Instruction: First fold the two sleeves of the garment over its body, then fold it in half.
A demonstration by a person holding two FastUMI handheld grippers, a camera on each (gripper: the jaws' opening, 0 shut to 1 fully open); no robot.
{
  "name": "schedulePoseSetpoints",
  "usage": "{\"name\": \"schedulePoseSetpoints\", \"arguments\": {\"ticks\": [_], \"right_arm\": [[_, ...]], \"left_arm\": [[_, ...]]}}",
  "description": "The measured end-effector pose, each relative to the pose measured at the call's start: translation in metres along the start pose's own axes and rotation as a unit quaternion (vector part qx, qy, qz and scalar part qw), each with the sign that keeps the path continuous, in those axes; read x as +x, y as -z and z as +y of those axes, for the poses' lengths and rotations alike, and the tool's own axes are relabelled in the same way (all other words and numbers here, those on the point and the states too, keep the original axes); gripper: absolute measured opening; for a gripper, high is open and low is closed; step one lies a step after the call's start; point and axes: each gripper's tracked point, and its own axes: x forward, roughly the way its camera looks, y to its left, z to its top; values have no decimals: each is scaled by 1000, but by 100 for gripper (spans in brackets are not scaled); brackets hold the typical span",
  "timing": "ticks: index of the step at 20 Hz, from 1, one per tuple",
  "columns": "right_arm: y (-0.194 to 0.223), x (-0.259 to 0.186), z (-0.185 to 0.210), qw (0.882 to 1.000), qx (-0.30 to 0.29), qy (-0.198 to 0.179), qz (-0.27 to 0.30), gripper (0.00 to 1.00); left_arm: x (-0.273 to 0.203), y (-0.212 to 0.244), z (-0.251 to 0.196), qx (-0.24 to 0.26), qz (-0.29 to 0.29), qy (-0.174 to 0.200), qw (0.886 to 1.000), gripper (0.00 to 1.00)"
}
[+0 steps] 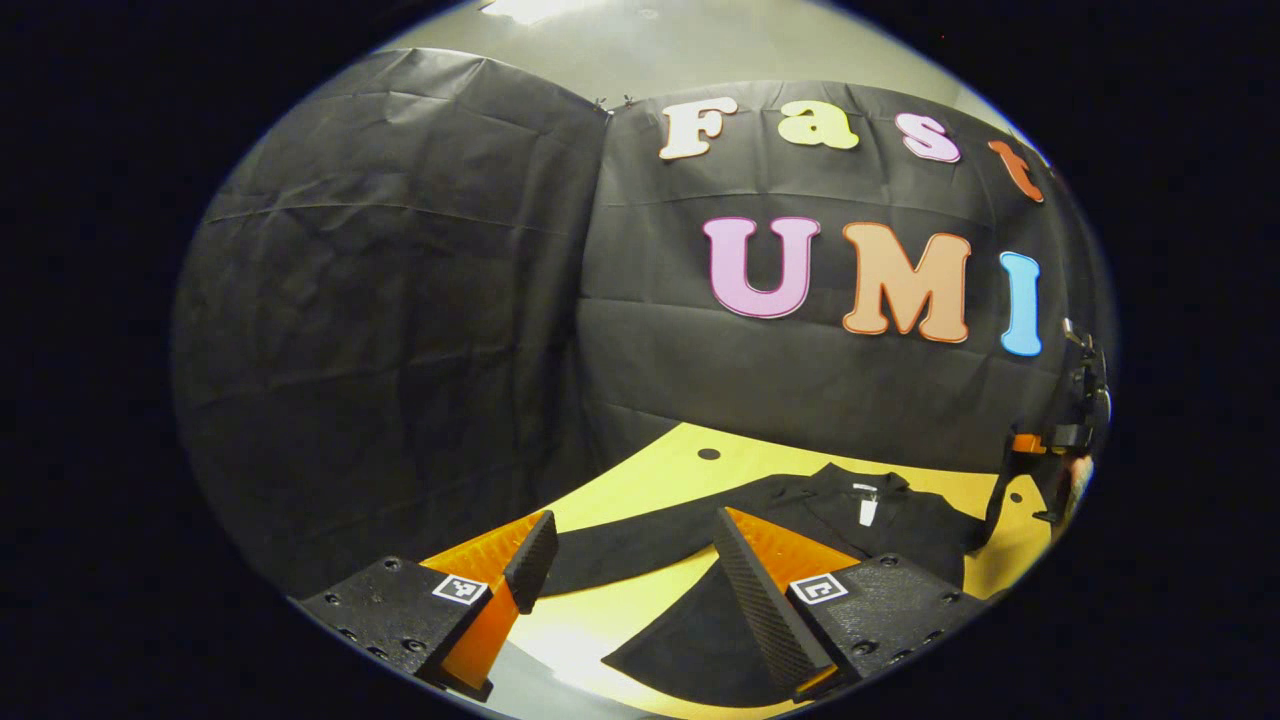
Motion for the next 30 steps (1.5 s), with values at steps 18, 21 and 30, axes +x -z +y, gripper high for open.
{"name": "schedulePoseSetpoints", "arguments": {"ticks": [18, 21, 30], "right_arm": [[36, 102, 284, 966, -152, -206, 37, 2], [64, 113, 297, 963, -156, -209, 66, 2], [101, 117, 312, 953, -184, -224, 90, 82]], "left_arm": [[-74, 26, 101, -30, 19, -173, 984, 93], [-83, 28, 104, -34, 17, -183, 982, 93], [-98, 42, 118, -38, 29, -205, 978, 93]]}}
